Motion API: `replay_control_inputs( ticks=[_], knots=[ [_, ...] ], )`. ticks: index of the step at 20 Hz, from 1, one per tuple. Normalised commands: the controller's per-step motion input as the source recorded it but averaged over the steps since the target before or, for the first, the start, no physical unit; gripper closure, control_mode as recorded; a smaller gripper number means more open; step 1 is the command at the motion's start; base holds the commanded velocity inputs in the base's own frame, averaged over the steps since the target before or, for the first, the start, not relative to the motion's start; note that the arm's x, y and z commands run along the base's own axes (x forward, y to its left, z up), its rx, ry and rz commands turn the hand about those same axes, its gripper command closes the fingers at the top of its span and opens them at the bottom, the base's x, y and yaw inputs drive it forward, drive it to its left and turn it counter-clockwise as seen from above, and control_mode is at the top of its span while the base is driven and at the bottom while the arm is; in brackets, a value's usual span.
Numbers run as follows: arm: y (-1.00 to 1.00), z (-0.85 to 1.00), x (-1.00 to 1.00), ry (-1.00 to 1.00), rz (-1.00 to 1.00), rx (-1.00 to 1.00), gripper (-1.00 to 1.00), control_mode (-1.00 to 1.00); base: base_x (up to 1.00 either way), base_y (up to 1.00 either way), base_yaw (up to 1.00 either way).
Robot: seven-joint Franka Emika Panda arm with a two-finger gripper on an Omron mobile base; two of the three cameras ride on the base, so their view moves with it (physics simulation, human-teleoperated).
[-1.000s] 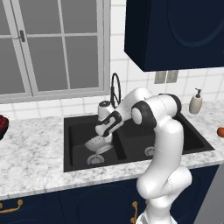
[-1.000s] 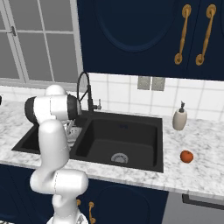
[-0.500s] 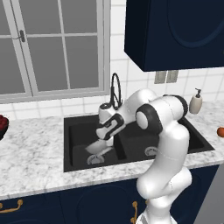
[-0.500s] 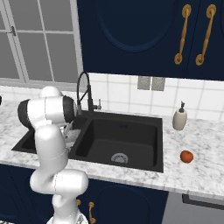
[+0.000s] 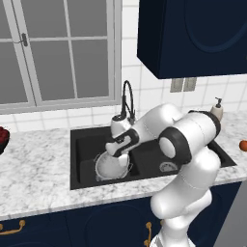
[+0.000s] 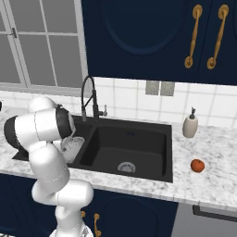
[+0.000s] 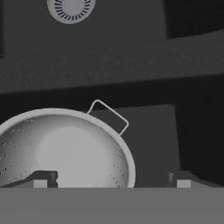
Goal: Put the colander in the sink, put the orange in the colander, and turn on the sink faucet and pour water over the colander.
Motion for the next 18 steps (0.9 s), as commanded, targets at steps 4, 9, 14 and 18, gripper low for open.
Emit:
replay_control_inputs(
  ticks=[4, 9, 14, 18],
  knots=[
    [0.0, 0.72, 0.0, 0.09, -0.02, 0.0, -1.0, -1.0, 0.0, 0.0, 0.0],
    [0.0, 0.76, -0.09, 0.04, 0.03, 0.0, -1.0, -1.0, 0.0, 0.0, 0.0],
    [0.0, 0.74, -0.28, 0.0, 0.16, 0.0, -1.0, -1.0, 0.0, 0.0, 0.0],
    [-0.06, 0.68, -0.41, 0.0, 0.24, 0.0, -1.0, -1.0, 0.0, 0.0, 0.0]
  ],
)
